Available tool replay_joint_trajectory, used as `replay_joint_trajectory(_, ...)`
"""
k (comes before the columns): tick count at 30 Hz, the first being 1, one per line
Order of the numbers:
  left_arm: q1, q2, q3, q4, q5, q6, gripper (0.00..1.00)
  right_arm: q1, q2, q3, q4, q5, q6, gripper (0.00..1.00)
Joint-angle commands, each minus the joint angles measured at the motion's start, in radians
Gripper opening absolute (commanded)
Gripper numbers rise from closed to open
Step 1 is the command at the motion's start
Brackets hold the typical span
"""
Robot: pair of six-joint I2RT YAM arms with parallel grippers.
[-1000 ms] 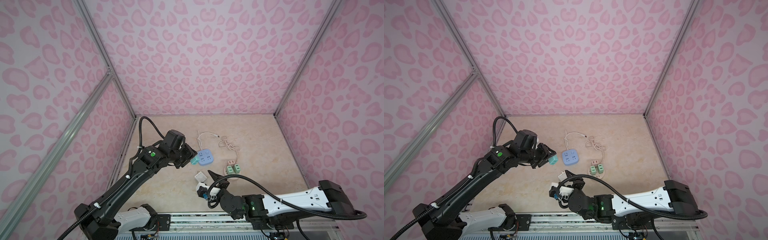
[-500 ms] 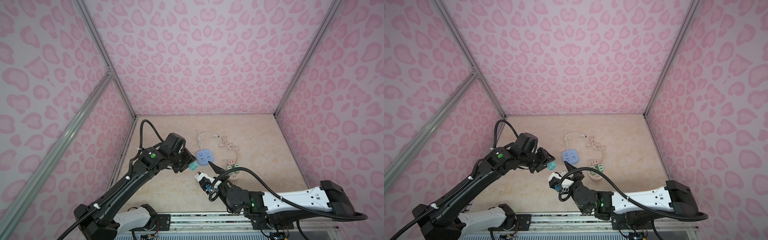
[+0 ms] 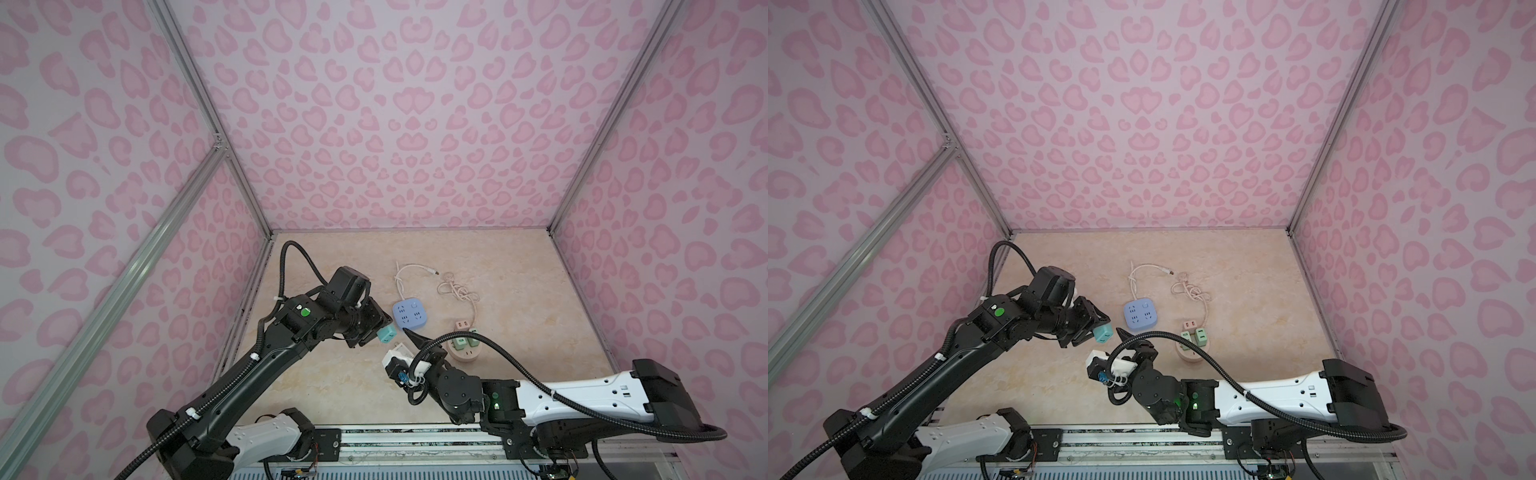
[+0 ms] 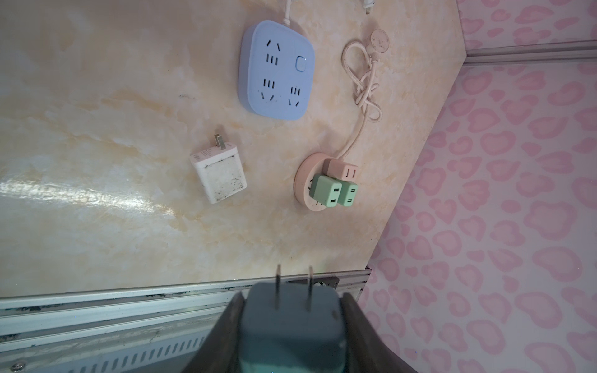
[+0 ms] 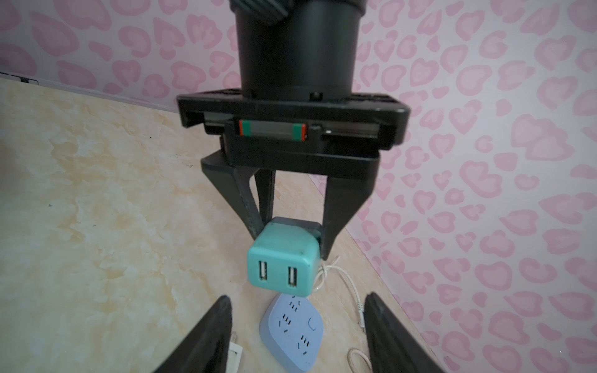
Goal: Insert plugs into power strip
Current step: Insert the plug into the socket.
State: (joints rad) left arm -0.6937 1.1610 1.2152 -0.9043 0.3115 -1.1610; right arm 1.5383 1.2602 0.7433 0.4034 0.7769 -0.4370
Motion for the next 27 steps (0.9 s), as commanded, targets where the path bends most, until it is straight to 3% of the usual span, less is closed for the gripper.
replay_joint_trajectory(1,0.001,-0.006,-0.008,0.033,0.019,-0.016,0.02,-0.014,0.024,0.022,0.02,-0.019,0.01,0.65)
replay_joint_trajectory(19,0.005,-0.025,-0.042,0.083,0.038,-0.033,0.02,-0.072,0.114,0.085,-0.013,-0.079,0.061,0.59)
replay_joint_trajectory(27,0.004,-0.036,-0.046,0.08,0.047,-0.032,0.02,-0.074,0.141,0.107,-0.002,-0.036,0.037,0.48)
